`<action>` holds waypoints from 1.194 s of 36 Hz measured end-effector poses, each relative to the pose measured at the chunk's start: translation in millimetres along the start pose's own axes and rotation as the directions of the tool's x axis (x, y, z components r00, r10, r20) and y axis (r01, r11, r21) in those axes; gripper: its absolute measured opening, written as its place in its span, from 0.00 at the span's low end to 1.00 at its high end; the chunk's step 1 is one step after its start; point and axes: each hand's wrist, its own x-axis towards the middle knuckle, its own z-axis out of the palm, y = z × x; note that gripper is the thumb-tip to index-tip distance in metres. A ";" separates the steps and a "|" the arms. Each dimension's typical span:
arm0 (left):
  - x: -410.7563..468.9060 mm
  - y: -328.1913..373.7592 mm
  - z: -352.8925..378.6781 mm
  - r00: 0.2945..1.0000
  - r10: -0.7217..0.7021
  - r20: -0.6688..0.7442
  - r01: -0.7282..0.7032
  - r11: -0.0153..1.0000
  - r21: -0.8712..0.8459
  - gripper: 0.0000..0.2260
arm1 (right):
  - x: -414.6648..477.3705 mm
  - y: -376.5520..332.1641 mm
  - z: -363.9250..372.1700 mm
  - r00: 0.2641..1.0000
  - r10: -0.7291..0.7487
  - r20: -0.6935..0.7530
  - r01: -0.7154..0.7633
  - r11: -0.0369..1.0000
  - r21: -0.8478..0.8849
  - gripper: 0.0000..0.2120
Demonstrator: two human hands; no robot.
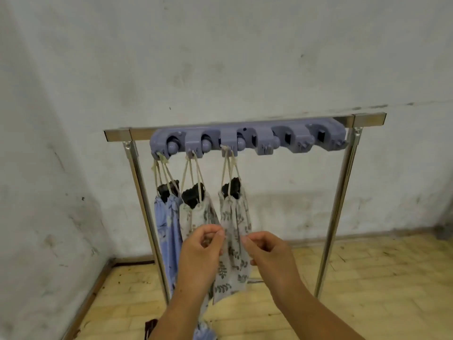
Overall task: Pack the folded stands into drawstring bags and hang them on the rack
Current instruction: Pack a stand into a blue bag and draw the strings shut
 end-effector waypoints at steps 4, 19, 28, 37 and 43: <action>-20.9 -41.0 -12.5 0.999 -0.048 -0.007 0.048 0.999 0.017 0.03 | -18.4 39.5 -5.0 0.999 0.036 0.016 -0.035 0.998 -0.060 0.06; -48.4 -168.6 -82.4 0.962 -0.261 0.084 0.240 0.950 0.199 0.03 | -67.7 181.6 10.2 0.930 0.366 -0.034 -0.368 0.922 -0.118 0.08; -37.6 -243.4 -97.1 0.947 -0.309 0.087 0.283 0.932 0.228 0.04 | -62.8 238.8 25.3 0.906 0.422 -0.023 -0.412 0.869 -0.275 0.07; -35.9 -363.4 -92.8 0.881 -0.472 0.021 0.456 0.862 0.221 0.02 | -57.2 315.2 27.0 0.855 0.518 0.030 -0.475 0.805 -0.355 0.03; -50.0 -444.4 -77.8 0.801 -0.598 0.040 0.573 0.783 0.242 0.05 | -58.2 371.6 24.5 0.819 0.573 0.014 -0.523 0.756 -0.393 0.07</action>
